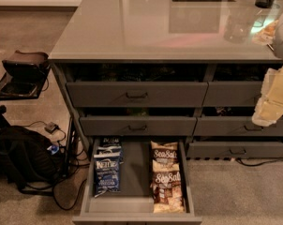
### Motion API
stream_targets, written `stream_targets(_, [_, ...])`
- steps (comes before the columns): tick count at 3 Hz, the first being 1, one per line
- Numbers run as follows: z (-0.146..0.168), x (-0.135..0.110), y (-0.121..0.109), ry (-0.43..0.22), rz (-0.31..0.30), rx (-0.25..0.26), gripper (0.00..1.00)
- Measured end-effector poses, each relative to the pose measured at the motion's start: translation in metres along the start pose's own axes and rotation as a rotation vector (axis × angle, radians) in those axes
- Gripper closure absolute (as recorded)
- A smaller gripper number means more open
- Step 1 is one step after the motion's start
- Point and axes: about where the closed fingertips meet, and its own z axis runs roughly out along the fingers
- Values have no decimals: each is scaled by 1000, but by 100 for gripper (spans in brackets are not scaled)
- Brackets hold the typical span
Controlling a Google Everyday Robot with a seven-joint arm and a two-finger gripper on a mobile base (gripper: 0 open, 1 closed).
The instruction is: Pick blue chip bag from bottom drawer and place on counter
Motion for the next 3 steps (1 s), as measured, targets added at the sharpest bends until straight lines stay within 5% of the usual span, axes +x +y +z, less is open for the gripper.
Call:
stream_targets(2, [12, 2, 3, -19, -7, -16, 0])
stream_targets(3, [57, 16, 2, -74, 4, -74, 0])
